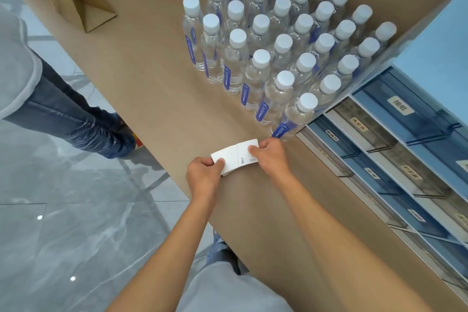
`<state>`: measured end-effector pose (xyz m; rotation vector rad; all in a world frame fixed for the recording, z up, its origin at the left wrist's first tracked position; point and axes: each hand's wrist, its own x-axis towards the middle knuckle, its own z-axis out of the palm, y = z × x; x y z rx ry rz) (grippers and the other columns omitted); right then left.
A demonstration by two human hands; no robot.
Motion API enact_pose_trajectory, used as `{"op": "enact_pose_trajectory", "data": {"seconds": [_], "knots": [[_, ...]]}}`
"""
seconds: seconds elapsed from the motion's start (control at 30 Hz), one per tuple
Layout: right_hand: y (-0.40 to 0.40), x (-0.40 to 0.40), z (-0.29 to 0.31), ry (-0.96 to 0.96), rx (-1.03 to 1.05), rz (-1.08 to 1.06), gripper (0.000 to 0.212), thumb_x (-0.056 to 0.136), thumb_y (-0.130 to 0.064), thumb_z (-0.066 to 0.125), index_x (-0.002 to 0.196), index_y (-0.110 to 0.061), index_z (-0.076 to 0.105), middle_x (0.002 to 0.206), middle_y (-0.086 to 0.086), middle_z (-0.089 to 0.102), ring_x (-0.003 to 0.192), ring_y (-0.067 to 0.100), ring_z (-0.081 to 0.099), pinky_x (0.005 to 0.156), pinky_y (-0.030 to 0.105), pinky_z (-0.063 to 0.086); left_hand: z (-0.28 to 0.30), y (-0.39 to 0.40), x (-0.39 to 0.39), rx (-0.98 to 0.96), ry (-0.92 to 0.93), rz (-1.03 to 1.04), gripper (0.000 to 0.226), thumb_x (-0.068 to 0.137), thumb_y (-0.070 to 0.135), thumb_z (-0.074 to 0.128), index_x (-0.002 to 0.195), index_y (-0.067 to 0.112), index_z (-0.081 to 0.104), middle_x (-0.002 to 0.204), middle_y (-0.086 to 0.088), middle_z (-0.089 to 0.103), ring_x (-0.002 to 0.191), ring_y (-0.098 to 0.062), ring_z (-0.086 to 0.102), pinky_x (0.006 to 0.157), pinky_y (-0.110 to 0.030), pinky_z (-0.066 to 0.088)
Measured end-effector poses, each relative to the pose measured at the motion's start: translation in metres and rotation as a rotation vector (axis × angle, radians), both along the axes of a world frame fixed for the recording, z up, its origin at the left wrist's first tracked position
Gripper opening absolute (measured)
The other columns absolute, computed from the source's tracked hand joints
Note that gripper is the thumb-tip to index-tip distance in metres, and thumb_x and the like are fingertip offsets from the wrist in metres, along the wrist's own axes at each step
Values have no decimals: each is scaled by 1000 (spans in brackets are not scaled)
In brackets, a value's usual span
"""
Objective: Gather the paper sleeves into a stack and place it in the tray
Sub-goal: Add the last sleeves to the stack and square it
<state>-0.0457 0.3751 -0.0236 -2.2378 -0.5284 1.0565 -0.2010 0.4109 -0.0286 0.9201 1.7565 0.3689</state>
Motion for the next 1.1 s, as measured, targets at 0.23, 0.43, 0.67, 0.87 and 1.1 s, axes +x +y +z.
{"op": "enact_pose_trajectory", "data": {"seconds": [0.23, 0.43, 0.67, 0.87, 1.1], "knots": [[-3, 3, -4, -29, -31, -23, 30, 74, -19, 73, 59, -6, 52, 58, -2, 47, 54, 16, 43, 53, 27, 35, 1, 7, 0, -48, -17, -3, 17, 76, 25, 77, 77, 15, 64, 90, -8, 75, 80, -28, 71, 67, -33, 57], [-17, 5, -1, 218, 57, -159, 27, 77, -11, 78, 96, -11, 60, 95, 6, 68, 86, 21, 67, 82, 34, 53, 0, 7, -6, -96, -114, -45, 23, 77, 23, 79, 94, 11, 71, 96, -9, 76, 83, -24, 70, 86, -40, 60], [-77, 21, 15, 522, 205, -253, 23, 88, -1, 67, 111, 1, 69, 94, 9, 76, 81, 18, 73, 78, 28, 58, 12, -17, -1, -176, -281, -297, 20, 77, 27, 82, 90, 12, 77, 81, 0, 81, 63, -6, 71, 54, -15, 54], [-167, 40, 22, 535, 284, -479, 13, 87, -1, 69, 100, -4, 69, 99, 16, 75, 85, 23, 73, 79, 30, 58, 17, -61, 39, -241, -315, -529, 26, 77, 25, 83, 95, 8, 74, 87, -1, 78, 70, -7, 73, 65, -20, 55], [-292, 49, 24, 494, 358, -711, 17, 84, 5, 69, 92, -10, 72, 87, 6, 78, 77, 17, 76, 65, 24, 59, 21, -141, 95, -231, -294, -892, 29, 79, 17, 81, 105, 8, 71, 105, -11, 77, 79, -12, 73, 66, -21, 57]]}}
